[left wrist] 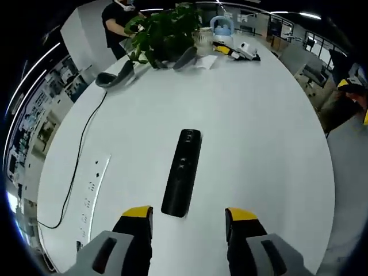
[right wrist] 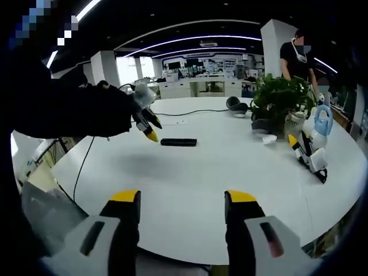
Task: Press the specified remote control buttons in sequence, fully releasing each button before pressing the next.
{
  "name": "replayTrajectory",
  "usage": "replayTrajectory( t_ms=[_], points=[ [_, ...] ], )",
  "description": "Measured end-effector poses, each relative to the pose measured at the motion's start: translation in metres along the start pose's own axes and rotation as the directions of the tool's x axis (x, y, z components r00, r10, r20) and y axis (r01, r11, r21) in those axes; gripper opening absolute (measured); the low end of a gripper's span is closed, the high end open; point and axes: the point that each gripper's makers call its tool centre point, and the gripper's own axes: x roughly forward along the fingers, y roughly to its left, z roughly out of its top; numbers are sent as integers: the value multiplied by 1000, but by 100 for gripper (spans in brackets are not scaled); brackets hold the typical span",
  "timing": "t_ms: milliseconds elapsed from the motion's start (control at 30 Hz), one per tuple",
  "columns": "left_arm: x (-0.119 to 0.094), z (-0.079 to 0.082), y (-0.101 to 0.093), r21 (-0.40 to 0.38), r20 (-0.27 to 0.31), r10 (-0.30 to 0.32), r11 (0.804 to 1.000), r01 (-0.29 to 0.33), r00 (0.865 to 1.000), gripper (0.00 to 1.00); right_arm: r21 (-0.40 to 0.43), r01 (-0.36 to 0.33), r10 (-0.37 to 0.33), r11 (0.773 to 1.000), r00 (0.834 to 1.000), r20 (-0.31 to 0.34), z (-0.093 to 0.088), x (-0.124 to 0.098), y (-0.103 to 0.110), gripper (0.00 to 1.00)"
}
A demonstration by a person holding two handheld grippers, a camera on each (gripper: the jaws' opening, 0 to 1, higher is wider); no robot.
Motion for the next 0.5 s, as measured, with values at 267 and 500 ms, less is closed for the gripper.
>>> replayTrajectory(
  t_ms=[267, 500],
  points=[
    [23, -4, 4, 24, -42, -58, 998, 59, 997, 51, 30, -2, 2, 1000, 1000, -14, -3, 1, -3, 59],
    [36, -11, 12, 5, -89, -78, 997, 79, 993, 41, 50, 6, -5, 999, 1000, -24, -6, 1, -5, 58]
  ],
)
